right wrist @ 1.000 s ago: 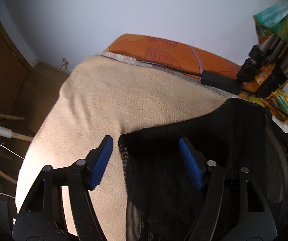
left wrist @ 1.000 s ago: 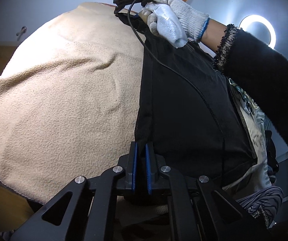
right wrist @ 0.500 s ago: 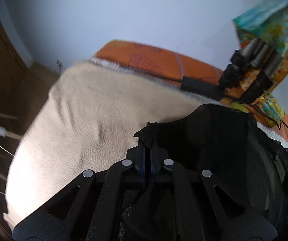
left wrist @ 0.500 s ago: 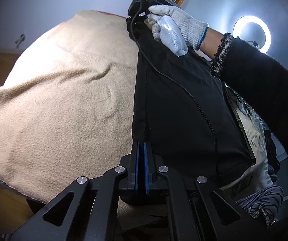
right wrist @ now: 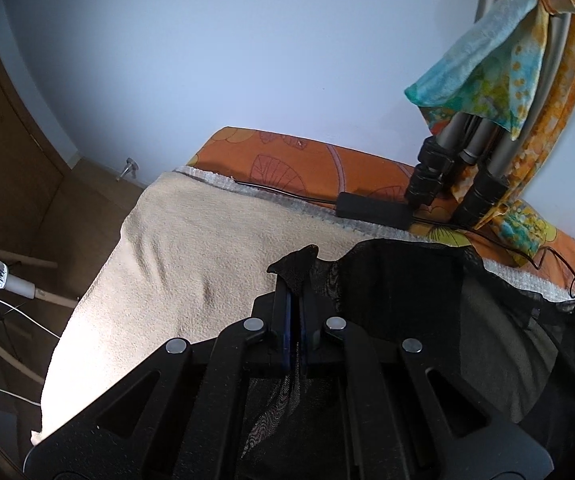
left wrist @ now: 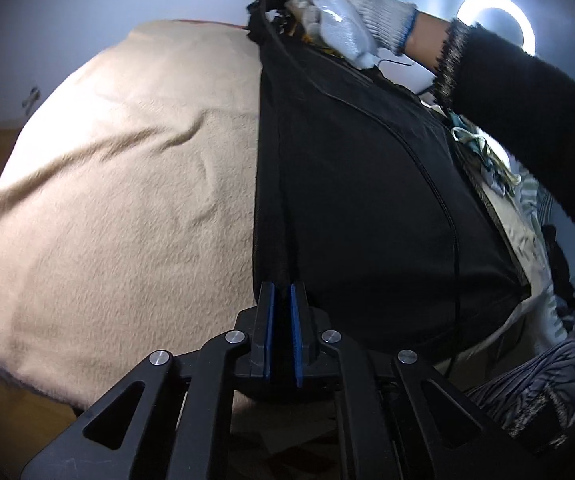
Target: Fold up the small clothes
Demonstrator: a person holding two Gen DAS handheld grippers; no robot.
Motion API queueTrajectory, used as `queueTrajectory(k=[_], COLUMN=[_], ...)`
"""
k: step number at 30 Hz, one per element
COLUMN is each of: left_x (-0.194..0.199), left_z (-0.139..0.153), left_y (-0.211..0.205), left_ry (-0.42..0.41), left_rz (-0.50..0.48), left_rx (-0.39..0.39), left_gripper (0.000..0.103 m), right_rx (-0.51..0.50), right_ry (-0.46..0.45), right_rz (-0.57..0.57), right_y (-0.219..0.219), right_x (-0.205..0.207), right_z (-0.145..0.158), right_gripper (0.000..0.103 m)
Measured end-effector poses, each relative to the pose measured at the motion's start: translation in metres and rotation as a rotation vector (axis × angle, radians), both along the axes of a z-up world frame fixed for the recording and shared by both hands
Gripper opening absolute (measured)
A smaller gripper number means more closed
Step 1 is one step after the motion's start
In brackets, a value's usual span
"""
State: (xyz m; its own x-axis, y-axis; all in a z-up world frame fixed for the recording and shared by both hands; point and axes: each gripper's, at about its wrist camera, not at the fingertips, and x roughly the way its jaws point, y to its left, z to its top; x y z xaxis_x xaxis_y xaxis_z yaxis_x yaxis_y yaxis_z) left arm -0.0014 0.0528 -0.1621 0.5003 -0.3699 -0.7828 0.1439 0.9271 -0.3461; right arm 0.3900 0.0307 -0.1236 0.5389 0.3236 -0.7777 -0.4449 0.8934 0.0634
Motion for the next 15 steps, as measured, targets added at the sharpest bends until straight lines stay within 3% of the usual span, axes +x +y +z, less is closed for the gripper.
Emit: queueTrajectory(k=[3,8,15], left_x=[-0.004,-0.012,-0.011], left_z=[0.002,0.013,0.015], left_y=[0.004,0.030,0.010], left_ry=[-0.019,-0.064,-0.066], left_rz=[-0.010,0.073,-0.002], left_rx=[-0.071,-0.109,-0.089], left_gripper=[0.001,0.001,0.001], right_rx=[0.003,0.065,0.042], right_ry=[0.002,-0.020,0.015], right_rz=[0.000,0.032,-0.002], right_y=[0.002,0.001,-0.009], right_x=[0.000,-0.002,0.004], right_z=[0.001,0.014,-0.004], right_gripper=[0.003,0.003,0.003])
